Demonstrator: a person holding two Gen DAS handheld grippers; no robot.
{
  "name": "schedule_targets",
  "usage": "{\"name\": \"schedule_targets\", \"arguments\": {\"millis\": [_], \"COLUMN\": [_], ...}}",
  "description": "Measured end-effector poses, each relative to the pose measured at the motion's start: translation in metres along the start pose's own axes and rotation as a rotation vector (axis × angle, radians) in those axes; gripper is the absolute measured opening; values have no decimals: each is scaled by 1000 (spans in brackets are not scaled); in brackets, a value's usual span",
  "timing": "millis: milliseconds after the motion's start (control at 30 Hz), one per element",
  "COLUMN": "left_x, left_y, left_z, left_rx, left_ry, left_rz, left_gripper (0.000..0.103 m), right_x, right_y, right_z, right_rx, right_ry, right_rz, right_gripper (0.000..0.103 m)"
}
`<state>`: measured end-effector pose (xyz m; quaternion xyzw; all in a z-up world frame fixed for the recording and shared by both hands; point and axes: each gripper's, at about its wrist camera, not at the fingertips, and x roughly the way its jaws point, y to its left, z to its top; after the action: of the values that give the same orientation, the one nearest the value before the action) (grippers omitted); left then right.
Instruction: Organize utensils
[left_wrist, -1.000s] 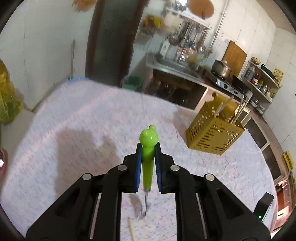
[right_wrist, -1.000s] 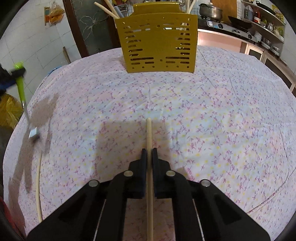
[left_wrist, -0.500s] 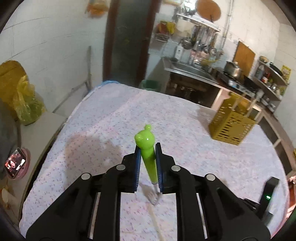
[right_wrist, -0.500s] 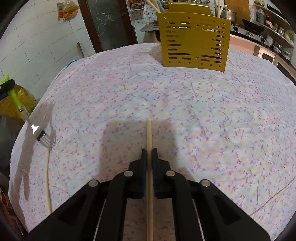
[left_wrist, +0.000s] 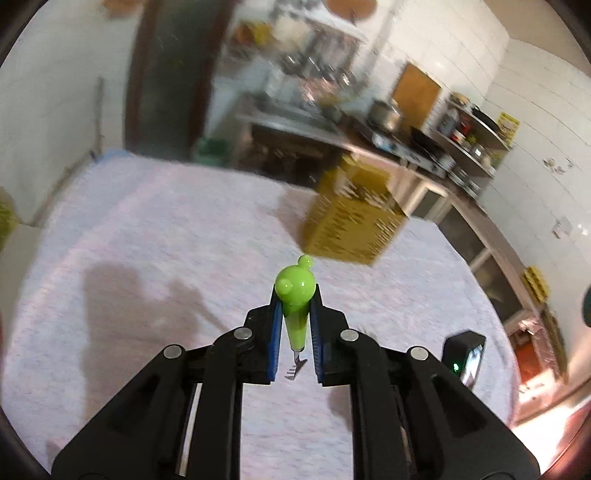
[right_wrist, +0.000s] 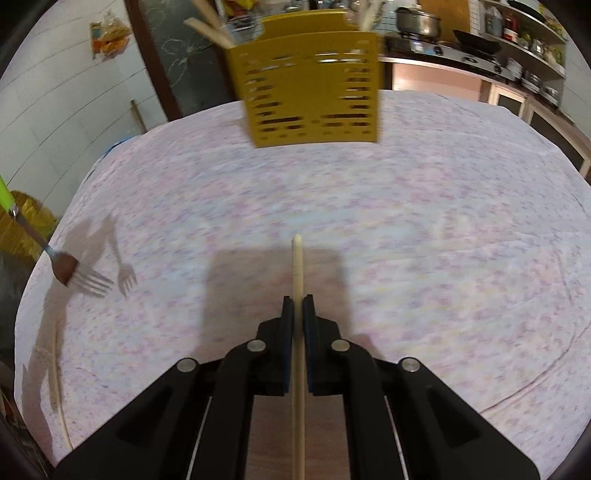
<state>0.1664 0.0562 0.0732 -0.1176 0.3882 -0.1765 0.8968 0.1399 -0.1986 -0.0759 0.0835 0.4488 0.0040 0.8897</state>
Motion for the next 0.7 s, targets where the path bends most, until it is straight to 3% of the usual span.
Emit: {"name": "schedule_targets", "arguments": {"millis": [133, 233, 433, 500, 633, 700], "left_x": [44, 76, 133, 146, 144, 133], "left_y": [-15, -22, -18, -7, 16, 28], "left_z": [-1, 6, 24, 24, 15, 7], "left_rx": [17, 59, 81, 62, 1, -16], "left_ry": [123, 97, 129, 144, 152, 148], "left_rz": [-6, 73, 184, 228, 272, 317], "left_gripper": [13, 14, 18, 26, 55, 57], "right_x": [1, 8, 19, 22, 28, 30], "right_y": [-24, -38, -39, -40, -41, -42], "right_z": [7, 11, 24, 27, 34, 37], "right_rx": [0, 21, 2, -1, -19, -17], "right_ry": [5, 9, -1, -1, 0, 5], "right_rz": [-36, -35, -34, -31, -25, -13], "right_gripper": [6, 6, 6, 6, 6, 6]}}
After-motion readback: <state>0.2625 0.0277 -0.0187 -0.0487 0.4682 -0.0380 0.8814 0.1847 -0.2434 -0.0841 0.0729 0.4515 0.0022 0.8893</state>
